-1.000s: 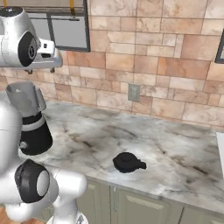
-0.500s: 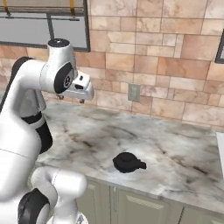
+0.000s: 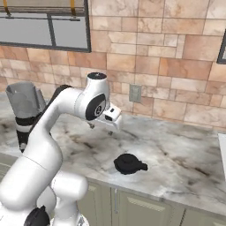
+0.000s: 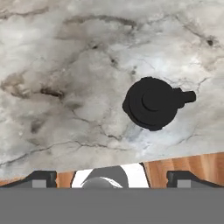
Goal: Grab the lemon and garlic from the fridge, place them in the blender, close the lid, and turn on the blender to create a marinade.
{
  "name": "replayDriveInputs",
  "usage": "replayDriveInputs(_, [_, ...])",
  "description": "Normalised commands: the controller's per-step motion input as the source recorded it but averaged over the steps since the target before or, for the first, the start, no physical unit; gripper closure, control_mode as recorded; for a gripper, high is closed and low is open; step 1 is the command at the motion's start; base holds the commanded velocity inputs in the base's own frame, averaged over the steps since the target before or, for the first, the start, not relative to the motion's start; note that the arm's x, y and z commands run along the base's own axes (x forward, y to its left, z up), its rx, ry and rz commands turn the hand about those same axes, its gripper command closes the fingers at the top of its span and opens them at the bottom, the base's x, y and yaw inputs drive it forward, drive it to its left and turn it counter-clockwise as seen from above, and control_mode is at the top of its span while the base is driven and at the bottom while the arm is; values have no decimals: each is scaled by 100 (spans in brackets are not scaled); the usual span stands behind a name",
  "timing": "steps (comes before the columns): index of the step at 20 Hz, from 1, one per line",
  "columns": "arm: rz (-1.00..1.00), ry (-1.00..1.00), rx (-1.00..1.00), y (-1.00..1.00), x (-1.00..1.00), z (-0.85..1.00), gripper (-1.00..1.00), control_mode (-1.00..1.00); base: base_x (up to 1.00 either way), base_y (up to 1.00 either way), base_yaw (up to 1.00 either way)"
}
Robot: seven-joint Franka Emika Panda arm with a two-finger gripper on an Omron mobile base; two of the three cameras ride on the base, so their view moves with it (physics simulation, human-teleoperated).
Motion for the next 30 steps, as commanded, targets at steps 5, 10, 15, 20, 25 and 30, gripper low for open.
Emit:
replayDriveInputs(5, [-8, 26, 0, -68, 0, -83, -100, -100, 0, 0, 0])
replayDriveInputs(10, [0, 19, 0, -24, 8, -73, -100, -100, 0, 0, 0])
replayDriveInputs(15, [0, 6, 2, -33, 15, -56, -100, -100, 0, 0, 0])
replayDriveInputs(20, [0, 0, 3, -35, 25, -32, -100, -100, 0, 0, 0])
replayDriveInputs(25, [0, 0, 1, 4, 32, -34, -100, -100, 0, 0, 0])
replayDriveInputs(30, [0, 0, 0, 6, 25, -30, -100, -100, 0, 0, 0])
